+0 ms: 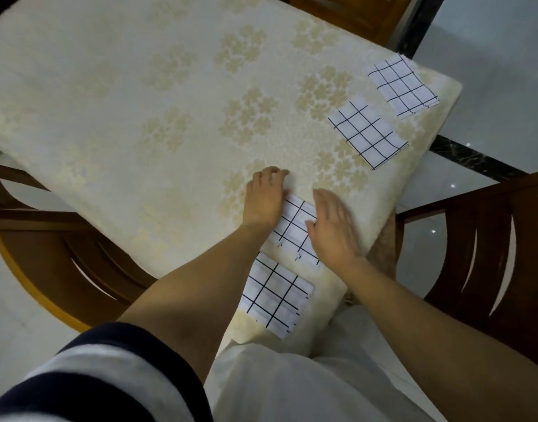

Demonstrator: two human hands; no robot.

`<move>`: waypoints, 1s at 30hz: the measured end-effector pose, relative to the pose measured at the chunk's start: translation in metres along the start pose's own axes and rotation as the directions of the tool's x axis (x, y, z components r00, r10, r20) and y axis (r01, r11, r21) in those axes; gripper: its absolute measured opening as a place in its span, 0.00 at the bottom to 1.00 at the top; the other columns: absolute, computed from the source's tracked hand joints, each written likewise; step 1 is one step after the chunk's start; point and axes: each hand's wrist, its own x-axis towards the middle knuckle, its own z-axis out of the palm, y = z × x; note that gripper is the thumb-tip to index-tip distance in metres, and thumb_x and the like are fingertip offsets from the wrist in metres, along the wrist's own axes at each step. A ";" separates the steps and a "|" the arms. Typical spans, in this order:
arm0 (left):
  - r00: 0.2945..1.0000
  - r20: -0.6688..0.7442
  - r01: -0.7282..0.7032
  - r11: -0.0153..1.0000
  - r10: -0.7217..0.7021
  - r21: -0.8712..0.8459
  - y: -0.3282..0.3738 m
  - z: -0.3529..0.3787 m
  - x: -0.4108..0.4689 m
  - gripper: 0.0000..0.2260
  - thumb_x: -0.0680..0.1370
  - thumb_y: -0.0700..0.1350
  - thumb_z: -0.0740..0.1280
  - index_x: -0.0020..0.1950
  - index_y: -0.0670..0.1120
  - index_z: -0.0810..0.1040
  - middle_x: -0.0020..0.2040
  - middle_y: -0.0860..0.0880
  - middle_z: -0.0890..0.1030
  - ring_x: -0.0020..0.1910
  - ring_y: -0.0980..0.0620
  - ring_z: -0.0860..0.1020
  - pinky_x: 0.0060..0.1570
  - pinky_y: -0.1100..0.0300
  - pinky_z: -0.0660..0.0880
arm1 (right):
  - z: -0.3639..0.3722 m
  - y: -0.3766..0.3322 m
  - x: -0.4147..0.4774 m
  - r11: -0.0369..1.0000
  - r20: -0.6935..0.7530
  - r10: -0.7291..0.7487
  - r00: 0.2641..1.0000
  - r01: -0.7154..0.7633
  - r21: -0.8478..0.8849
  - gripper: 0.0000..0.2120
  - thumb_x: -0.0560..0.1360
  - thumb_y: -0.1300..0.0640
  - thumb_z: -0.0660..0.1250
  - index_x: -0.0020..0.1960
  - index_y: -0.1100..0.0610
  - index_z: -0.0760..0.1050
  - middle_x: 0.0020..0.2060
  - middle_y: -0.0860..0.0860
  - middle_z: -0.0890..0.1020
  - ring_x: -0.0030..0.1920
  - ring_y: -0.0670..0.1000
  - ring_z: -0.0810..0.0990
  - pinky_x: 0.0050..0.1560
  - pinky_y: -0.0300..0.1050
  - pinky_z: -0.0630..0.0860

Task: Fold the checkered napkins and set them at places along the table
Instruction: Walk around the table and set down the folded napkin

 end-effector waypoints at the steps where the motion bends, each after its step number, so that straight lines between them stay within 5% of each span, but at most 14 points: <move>1: 0.995 -0.009 -0.098 0.995 0.098 0.005 0.003 0.002 -0.005 0.19 0.83 0.43 0.63 0.75 0.44 0.70 0.73 0.42 0.71 0.71 0.41 0.68 0.70 0.49 0.65 | 0.006 -0.008 0.000 0.999 0.000 -0.041 0.999 0.041 0.014 0.31 0.81 0.55 0.64 0.79 0.63 0.58 0.77 0.60 0.65 0.77 0.60 0.62 0.78 0.54 0.58; 3: 0.975 0.068 -0.209 0.976 0.212 -0.058 0.007 0.011 -0.015 0.20 0.85 0.43 0.60 0.77 0.43 0.68 0.77 0.43 0.69 0.76 0.44 0.65 0.77 0.51 0.59 | 0.019 -0.020 0.000 0.999 0.056 -0.039 0.998 0.038 0.028 0.30 0.82 0.55 0.61 0.80 0.64 0.55 0.79 0.59 0.60 0.80 0.57 0.57 0.80 0.51 0.52; 5: 0.961 0.198 -0.177 0.980 0.191 -0.089 0.003 0.021 -0.024 0.22 0.87 0.46 0.53 0.82 0.43 0.59 0.82 0.46 0.59 0.81 0.48 0.55 0.80 0.52 0.52 | 0.031 -0.018 -0.005 1.000 0.174 0.002 0.985 -0.002 -0.001 0.30 0.85 0.52 0.54 0.81 0.63 0.48 0.81 0.57 0.52 0.81 0.55 0.48 0.81 0.52 0.46; 8: 0.941 0.295 -0.194 0.978 0.164 0.076 -0.012 0.031 -0.032 0.25 0.88 0.54 0.44 0.84 0.49 0.42 0.84 0.53 0.42 0.82 0.53 0.40 0.80 0.51 0.42 | 0.037 0.003 -0.019 0.995 0.242 -0.005 0.970 0.028 -0.091 0.31 0.84 0.43 0.40 0.82 0.57 0.40 0.82 0.52 0.43 0.81 0.52 0.39 0.81 0.53 0.43; 13: 0.925 0.340 -0.252 0.944 0.170 0.213 -0.024 0.023 -0.026 0.26 0.85 0.61 0.36 0.80 0.56 0.30 0.81 0.59 0.32 0.80 0.53 0.32 0.79 0.47 0.36 | 0.029 0.032 -0.026 0.990 0.217 0.018 0.976 0.014 -0.143 0.35 0.83 0.35 0.43 0.83 0.55 0.42 0.82 0.50 0.45 0.81 0.52 0.41 0.80 0.56 0.45; 16: 0.910 0.367 -0.273 0.945 0.192 0.181 -0.024 0.019 -0.024 0.27 0.85 0.61 0.38 0.81 0.56 0.32 0.81 0.58 0.34 0.80 0.53 0.33 0.80 0.46 0.39 | 0.023 0.033 -0.028 0.996 0.200 0.000 0.980 0.017 -0.086 0.35 0.84 0.37 0.42 0.83 0.57 0.46 0.82 0.52 0.48 0.82 0.51 0.43 0.80 0.57 0.48; 22: 0.972 0.150 -0.187 0.982 0.182 0.023 -0.005 -0.001 0.036 0.25 0.87 0.52 0.53 0.84 0.50 0.51 0.83 0.50 0.53 0.82 0.50 0.53 0.80 0.51 0.46 | -0.003 0.074 0.033 0.980 -0.127 0.179 0.976 -0.165 0.115 0.27 0.84 0.50 0.57 0.78 0.63 0.62 0.78 0.58 0.65 0.80 0.55 0.59 0.78 0.59 0.57; 25: 0.955 0.159 -0.266 0.961 0.252 0.075 0.030 -0.001 0.101 0.27 0.84 0.40 0.59 0.83 0.45 0.57 0.82 0.44 0.59 0.79 0.43 0.62 0.77 0.48 0.58 | -0.020 0.101 0.087 0.986 -0.037 0.163 0.986 -0.165 -0.032 0.28 0.82 0.51 0.61 0.78 0.63 0.62 0.77 0.59 0.66 0.78 0.59 0.62 0.78 0.59 0.57; 30: 0.847 0.324 -0.518 0.787 0.421 0.335 0.083 0.013 0.178 0.24 0.85 0.38 0.53 0.82 0.42 0.55 0.82 0.44 0.57 0.81 0.45 0.55 0.80 0.53 0.48 | -0.037 0.113 0.144 0.936 0.165 0.219 0.962 -0.159 -0.313 0.17 0.80 0.57 0.61 0.68 0.61 0.71 0.64 0.57 0.77 0.64 0.58 0.75 0.69 0.55 0.66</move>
